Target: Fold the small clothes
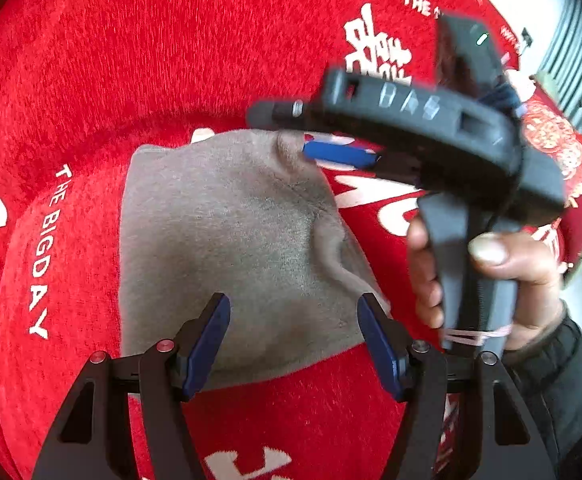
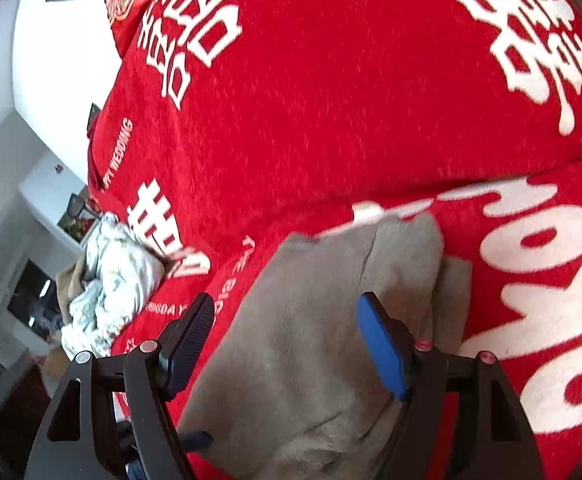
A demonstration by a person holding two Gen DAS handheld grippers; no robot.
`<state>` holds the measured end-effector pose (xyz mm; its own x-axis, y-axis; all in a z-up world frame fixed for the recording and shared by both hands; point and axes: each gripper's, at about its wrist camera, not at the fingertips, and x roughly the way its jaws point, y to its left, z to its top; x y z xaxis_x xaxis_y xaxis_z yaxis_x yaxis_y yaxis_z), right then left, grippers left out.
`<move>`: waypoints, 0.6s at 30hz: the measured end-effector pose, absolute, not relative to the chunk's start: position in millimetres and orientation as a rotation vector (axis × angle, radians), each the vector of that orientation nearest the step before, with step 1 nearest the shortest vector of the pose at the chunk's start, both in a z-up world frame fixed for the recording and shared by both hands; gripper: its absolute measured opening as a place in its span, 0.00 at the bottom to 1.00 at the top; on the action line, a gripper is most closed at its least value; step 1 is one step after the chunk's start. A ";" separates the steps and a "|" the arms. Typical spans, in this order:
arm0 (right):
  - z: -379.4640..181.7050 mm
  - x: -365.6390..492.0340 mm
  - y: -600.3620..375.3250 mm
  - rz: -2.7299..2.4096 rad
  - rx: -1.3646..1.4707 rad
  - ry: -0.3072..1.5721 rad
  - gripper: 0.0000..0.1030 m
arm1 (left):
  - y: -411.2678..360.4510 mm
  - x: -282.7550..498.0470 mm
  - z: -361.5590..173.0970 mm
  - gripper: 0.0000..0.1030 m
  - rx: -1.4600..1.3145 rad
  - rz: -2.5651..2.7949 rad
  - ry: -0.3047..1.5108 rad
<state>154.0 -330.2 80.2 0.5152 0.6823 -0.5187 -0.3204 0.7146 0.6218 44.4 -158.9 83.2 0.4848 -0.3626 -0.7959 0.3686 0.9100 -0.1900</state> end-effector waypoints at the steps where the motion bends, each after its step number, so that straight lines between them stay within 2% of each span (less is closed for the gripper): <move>1: 78.0 152.8 -330.0 0.625 0.490 0.835 0.75 | -153.3 42.7 85.4 0.65 -0.014 -0.460 0.960; 4: 78.1 150.0 -334.5 0.614 0.504 0.831 0.75 | -130.6 47.7 88.7 0.66 -0.099 -0.449 0.952; 6: 78.8 147.9 -336.6 0.622 0.515 0.817 0.75 | -114.5 62.1 85.1 0.80 -0.153 -0.362 0.971; 9: 74.7 147.7 -329.2 0.701 0.554 0.838 0.75 | -95.9 86.7 73.4 0.81 -0.217 -0.244 0.998; 13: 44.3 158.0 -317.9 0.684 0.539 0.994 0.75 | -91.8 113.9 44.1 0.81 -0.173 -0.155 1.069; 15: 35.6 161.9 -321.3 0.676 0.517 1.018 0.65 | -88.9 116.6 31.2 0.82 -0.178 -0.172 1.099; 16: 34.0 163.0 -325.6 0.686 0.523 1.023 0.63 | -87.1 115.5 25.0 0.89 -0.181 -0.174 1.110; 18: 34.6 164.5 -329.6 0.695 0.534 1.044 0.62 | -83.5 111.9 19.9 0.92 -0.191 -0.173 1.109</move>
